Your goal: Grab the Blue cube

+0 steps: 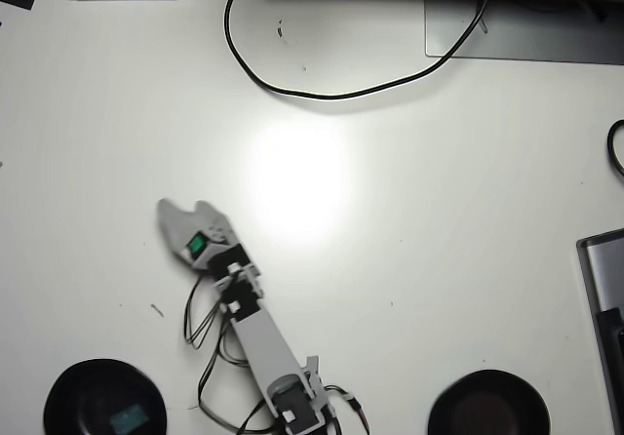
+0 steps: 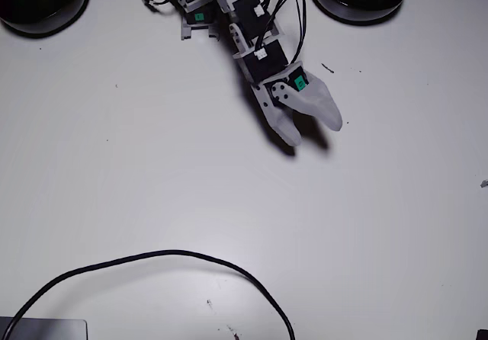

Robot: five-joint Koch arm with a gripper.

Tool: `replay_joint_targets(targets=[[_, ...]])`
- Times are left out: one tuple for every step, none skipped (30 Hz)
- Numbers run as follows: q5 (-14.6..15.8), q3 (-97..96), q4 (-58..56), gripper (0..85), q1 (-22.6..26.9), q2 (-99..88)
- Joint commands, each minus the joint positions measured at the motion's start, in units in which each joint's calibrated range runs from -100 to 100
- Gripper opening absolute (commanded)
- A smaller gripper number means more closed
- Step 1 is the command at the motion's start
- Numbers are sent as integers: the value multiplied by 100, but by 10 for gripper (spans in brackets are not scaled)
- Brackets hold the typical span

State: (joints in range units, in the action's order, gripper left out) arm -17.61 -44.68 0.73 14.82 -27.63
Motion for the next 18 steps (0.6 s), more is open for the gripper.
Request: replay_joint_targets(targets=[[88, -45, 351, 452, -88, -127], [142, -118, 351, 453, -142, -204], [215, -163, 351, 453, -186, -230], [274, -191, 343, 453, -234, -256], [357, -200, 327, 452, -317, -282], [503, -209, 287, 452, -435, -282], [557, -218, 271, 452, -479, -282], [664, -237, 263, 451, -542, -269], [777, -273, 239, 451, -615, -243], [840, -301, 231, 451, -684, -243], [918, -337, 199, 451, -781, -217], [967, -374, 199, 451, -845, -179], [1065, -429, 191, 451, -952, -50], [1089, -474, 191, 451, -1026, -11], [1094, -557, 191, 451, -1089, 2], [1094, -602, 191, 451, -1133, 2], [1109, -657, 199, 451, -1206, 54], [1182, -721, 223, 451, -1294, 131]])
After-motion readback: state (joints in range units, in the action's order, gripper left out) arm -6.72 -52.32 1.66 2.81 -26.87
